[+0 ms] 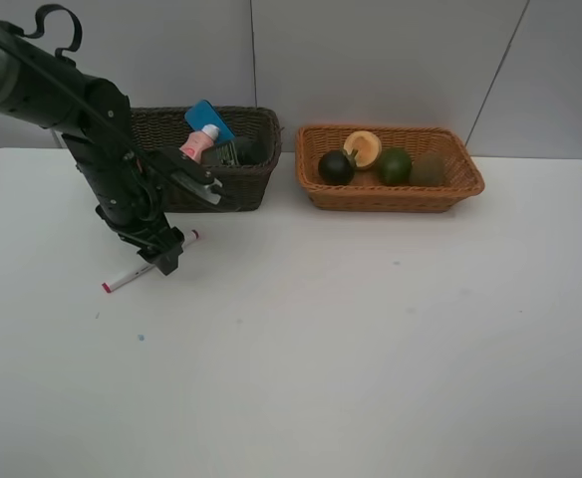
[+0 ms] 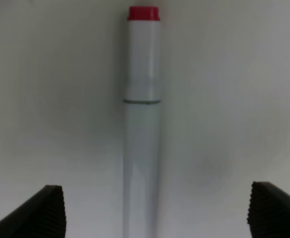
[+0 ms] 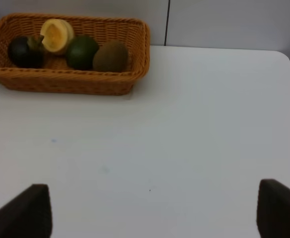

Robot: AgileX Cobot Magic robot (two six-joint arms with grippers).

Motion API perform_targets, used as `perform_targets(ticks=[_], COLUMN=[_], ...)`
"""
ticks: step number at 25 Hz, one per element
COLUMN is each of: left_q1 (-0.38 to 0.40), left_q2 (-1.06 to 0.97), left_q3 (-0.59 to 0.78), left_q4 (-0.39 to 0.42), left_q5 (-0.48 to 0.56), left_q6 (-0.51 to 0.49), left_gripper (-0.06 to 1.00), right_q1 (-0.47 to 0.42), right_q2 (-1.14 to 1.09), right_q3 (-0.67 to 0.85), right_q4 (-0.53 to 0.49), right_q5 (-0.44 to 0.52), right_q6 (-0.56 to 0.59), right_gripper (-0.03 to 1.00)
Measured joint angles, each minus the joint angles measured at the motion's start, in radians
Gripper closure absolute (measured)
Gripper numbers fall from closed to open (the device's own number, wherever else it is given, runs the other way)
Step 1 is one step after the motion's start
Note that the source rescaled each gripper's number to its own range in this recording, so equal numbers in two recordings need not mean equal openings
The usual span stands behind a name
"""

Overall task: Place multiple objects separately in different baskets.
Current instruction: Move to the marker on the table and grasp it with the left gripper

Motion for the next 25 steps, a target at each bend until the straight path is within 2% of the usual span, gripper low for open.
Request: perform_targets(ticks=[11, 25], left_q1=[0.053, 0.056], left_q2=[0.011, 0.035], left_q3=[-0.003, -0.013], left_q4=[-0.016, -0.027], left_q5=[0.019, 0.014], left_q6=[0.017, 0.041], left_gripper=[-0.02, -0.02], right_q1=[0.0, 0.0], right_q2=[0.0, 0.0], right_q3=[0.0, 0.0], right_q4=[0.0, 0.0], right_q5=[0.0, 0.0], right_q6=[0.0, 0.0], right_gripper=[-0.03, -0.03])
